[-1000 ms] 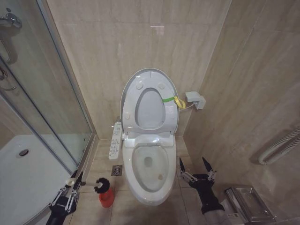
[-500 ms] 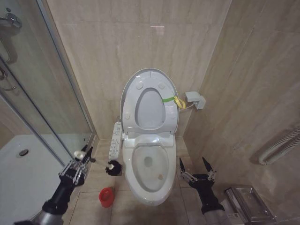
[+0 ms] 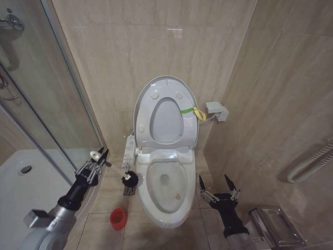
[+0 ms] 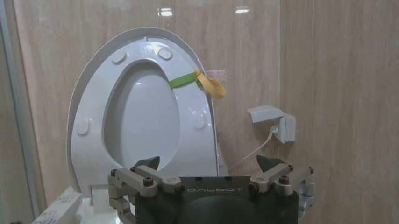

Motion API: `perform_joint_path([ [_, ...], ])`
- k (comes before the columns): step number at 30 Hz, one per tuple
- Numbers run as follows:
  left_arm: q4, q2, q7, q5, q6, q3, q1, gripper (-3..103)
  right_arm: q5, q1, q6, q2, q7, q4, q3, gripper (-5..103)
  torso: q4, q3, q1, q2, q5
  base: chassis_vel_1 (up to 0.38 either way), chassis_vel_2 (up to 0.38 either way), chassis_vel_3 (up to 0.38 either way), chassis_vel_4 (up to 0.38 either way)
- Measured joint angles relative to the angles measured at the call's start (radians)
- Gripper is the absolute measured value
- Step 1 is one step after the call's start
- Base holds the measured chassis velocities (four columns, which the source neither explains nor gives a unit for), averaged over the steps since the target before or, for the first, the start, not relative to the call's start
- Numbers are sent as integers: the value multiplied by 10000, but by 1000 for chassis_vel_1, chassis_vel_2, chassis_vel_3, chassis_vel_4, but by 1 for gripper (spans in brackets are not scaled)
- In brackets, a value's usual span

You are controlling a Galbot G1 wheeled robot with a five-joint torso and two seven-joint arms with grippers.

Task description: Open the toilet lid, clean the toilet bowl with a toilet brush, close the toilet lid, and flush.

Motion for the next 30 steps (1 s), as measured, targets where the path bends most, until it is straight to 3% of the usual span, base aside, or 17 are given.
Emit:
perform_joint_path([
  [9,746,611,341,-511,127,1324,-1042,22,0,0,0,0,0,0,-1,100,3,0,0,0,0,0,0,0,0],
  [16,2204,898,740,-887,36,2707,-2415,22,0,0,0,0,0,0,0,100,1,0,0,0,1,0,0,0,0],
  [22,3602,825,1028,-1091,-211,3825,-3918,22,0,0,0,1,0,0,0,100,0,0,0,0,0,0,0,0,0],
  [30,4554,679,1307,-1220,-291,4953,-5198,22,0,0,0,1,0,0,0,100,4,0,0,0,1,0,0,0,0],
])
